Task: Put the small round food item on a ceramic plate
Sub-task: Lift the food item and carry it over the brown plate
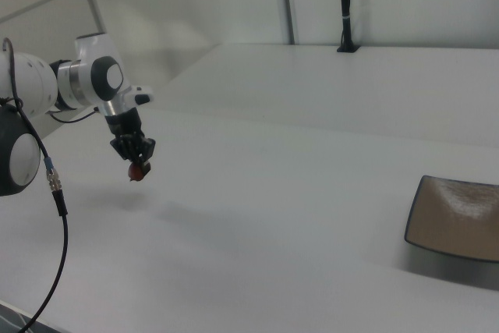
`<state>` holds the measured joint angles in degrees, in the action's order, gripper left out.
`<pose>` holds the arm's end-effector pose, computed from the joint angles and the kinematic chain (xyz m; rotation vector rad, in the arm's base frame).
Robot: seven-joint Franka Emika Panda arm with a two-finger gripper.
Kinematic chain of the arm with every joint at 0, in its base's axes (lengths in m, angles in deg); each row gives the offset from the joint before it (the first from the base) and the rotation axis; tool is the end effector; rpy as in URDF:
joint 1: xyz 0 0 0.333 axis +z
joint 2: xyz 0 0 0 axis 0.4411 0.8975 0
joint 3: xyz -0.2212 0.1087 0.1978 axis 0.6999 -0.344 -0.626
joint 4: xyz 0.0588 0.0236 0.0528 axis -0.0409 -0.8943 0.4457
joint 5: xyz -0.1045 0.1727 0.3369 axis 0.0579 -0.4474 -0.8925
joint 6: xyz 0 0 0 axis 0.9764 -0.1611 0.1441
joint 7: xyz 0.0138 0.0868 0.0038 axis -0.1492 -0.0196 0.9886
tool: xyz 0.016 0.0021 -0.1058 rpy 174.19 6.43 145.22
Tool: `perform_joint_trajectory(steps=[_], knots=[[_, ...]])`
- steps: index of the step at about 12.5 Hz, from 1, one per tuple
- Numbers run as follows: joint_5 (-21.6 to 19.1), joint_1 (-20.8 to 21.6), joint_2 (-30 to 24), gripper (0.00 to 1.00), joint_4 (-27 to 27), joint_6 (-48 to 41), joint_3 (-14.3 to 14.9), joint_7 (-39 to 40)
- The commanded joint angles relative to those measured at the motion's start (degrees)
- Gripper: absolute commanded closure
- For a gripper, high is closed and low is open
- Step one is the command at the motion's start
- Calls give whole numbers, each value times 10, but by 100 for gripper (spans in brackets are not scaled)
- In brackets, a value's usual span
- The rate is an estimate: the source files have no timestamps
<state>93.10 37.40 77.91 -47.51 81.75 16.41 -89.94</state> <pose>0.6079 0.2941 0.3867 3.0459 0.2048 -0.0490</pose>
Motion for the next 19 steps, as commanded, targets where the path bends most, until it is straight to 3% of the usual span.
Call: perform_joint_trajectory(steps=[1, 7, 12, 13, 16, 19], knots=[[33, -4, -51, 96, -13, -19, 59, 93], [62, -26, -58, 97, -9, 0, 177, 260], [49, -43, -54, 97, -6, 49, 275, 413], [30, -59, -51, 98, -6, 74, 291, 428], [0, -88, -36, 99, 5, 126, 315, 458], [-36, -141, 9, 100, 67, 150, 315, 483]])
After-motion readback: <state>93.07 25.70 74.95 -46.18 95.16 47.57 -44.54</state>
